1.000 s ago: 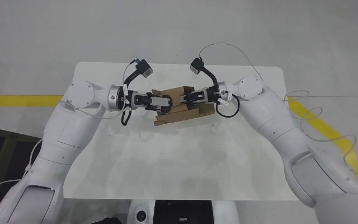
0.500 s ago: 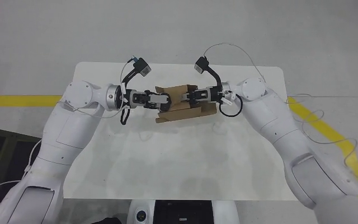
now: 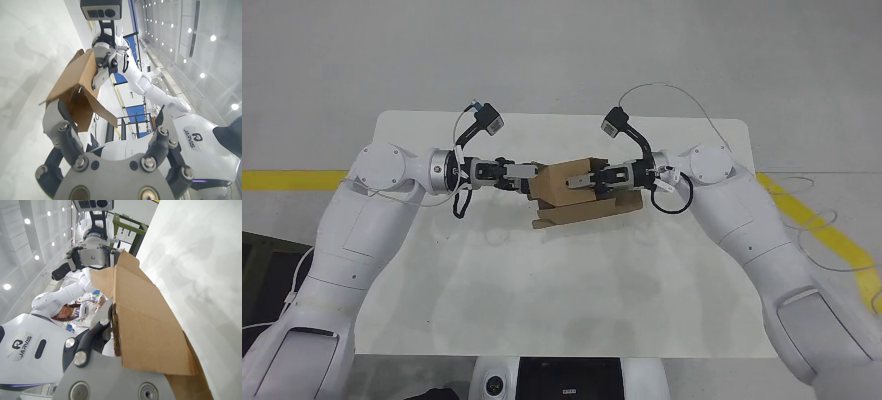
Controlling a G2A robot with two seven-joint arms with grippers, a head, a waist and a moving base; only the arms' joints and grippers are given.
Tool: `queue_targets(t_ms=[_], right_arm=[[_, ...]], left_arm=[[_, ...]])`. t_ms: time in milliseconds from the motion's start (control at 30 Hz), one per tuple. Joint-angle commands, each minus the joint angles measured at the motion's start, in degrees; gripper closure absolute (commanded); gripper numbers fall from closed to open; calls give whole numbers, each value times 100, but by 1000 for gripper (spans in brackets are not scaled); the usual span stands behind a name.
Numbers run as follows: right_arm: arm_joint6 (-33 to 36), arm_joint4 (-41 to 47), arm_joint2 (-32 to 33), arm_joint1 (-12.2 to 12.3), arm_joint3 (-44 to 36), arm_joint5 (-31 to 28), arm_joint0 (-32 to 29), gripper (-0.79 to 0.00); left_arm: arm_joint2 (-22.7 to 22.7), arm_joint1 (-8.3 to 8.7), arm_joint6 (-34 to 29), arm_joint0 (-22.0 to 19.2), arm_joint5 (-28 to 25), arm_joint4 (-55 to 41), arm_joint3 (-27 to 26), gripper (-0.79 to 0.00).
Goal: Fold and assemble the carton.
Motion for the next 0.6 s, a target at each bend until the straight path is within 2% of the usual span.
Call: queue_targets(t_ms=[0, 267, 567], right_arm=[[65, 10, -1, 15, -114, 65, -38, 0], [331, -12, -167, 7, -420, 330, -61, 0], [400, 24, -389, -84, -376, 399, 4, 0]], left_arm=[[3, -2, 5, -12, -5, 24, 24, -785], [29, -5, -32, 8, -10, 83, -39, -785], [91, -28, -91, -10, 34, 16, -134, -785]])
